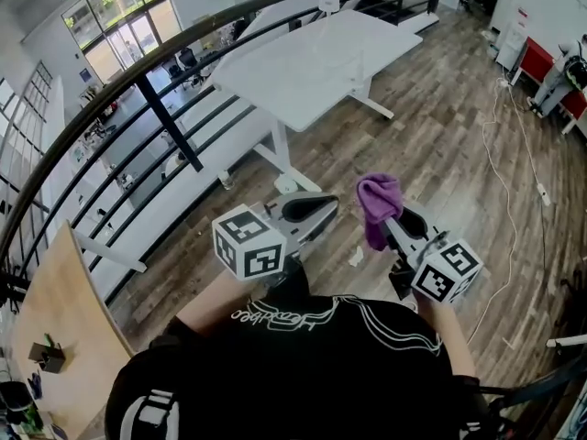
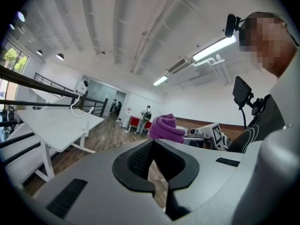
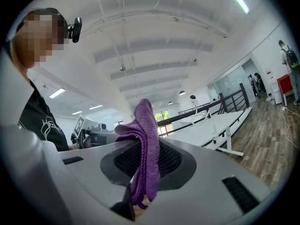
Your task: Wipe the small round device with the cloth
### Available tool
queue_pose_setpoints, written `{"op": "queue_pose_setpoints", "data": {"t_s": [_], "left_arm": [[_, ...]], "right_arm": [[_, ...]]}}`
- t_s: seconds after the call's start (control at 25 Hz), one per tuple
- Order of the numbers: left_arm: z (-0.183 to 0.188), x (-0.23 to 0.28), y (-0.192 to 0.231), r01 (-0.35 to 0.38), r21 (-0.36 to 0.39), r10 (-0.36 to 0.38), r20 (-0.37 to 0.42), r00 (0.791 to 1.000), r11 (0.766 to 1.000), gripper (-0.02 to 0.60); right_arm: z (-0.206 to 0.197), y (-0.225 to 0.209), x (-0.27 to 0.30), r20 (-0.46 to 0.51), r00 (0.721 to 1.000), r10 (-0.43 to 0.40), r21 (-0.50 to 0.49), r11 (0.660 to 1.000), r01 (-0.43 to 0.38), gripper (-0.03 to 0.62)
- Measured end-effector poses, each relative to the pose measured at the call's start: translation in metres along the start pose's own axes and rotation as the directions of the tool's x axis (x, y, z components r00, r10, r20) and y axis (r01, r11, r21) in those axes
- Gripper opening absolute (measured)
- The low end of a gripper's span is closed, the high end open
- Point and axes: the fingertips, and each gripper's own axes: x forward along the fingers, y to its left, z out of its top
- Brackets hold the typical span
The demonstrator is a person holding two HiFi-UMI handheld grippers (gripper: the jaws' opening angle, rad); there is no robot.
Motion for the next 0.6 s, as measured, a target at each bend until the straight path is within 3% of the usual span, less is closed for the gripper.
{"op": "queue_pose_setpoints", "data": {"t_s": [0.24, 0.6], "left_arm": [[0.019, 0.026, 0.09, 0.029, -0.018, -0.029, -0.007, 1.0, 0.999, 0.009], [0.08, 0.072, 0.292, 0.06, 0.002, -0.06, -0.073, 0.996, 0.998, 0.008]], "right_arm": [[0.004, -0.054, 0.073, -0.02, 0.999, -0.046, 0.001, 0.999, 0.046, 0.066], [0.038, -0.162, 0.244, -0.048, 0.988, -0.149, 0.005, 0.989, 0.149, 0.066]]}}
